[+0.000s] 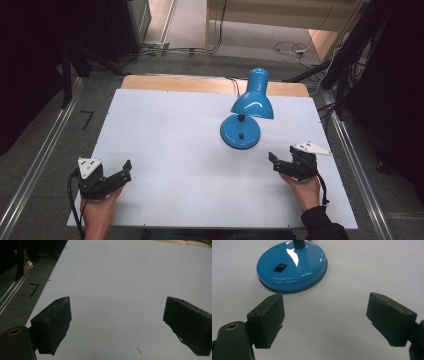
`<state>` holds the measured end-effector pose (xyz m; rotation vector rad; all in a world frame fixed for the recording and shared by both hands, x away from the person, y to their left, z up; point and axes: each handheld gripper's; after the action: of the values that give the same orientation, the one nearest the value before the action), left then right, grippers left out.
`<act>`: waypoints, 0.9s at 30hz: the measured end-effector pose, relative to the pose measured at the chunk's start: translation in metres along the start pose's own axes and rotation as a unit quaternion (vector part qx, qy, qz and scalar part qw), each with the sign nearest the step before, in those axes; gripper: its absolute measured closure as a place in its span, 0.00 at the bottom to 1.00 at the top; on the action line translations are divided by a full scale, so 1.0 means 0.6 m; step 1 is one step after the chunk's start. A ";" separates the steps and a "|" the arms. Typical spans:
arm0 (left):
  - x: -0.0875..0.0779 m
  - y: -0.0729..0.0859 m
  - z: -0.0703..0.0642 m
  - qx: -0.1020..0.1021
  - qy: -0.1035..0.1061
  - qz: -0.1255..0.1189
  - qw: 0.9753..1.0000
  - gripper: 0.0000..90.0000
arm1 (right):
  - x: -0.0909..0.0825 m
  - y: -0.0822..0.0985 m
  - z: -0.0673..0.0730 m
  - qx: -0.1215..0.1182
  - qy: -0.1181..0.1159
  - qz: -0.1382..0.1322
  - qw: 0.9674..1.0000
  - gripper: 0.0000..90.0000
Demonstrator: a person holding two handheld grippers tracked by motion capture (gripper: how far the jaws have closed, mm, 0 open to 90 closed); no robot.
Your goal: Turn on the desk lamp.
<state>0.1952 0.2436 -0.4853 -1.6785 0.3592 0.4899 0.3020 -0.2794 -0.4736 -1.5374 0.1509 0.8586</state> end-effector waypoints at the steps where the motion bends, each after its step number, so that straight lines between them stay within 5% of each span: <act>1: 0.000 0.000 0.000 0.000 0.000 0.001 1.000 0.10 | 0.001 -0.001 0.001 -0.002 0.000 0.001 1.000 0.15; 27: -0.001 0.001 0.001 -0.001 0.003 0.001 1.000 0.10 | 0.045 -0.036 0.039 -0.019 -0.010 0.007 1.000 0.16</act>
<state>0.1944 0.2439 -0.4856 -1.6831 0.3647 0.4858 0.3235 -0.2439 -0.4703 -1.5642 0.1322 0.8921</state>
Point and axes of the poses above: each handheld gripper's, and its own axes: x roughly forward along the jaws, y roughly out of its underside, z roughly to its left, and after that the axes turned 3 degrees about -y, right-handed
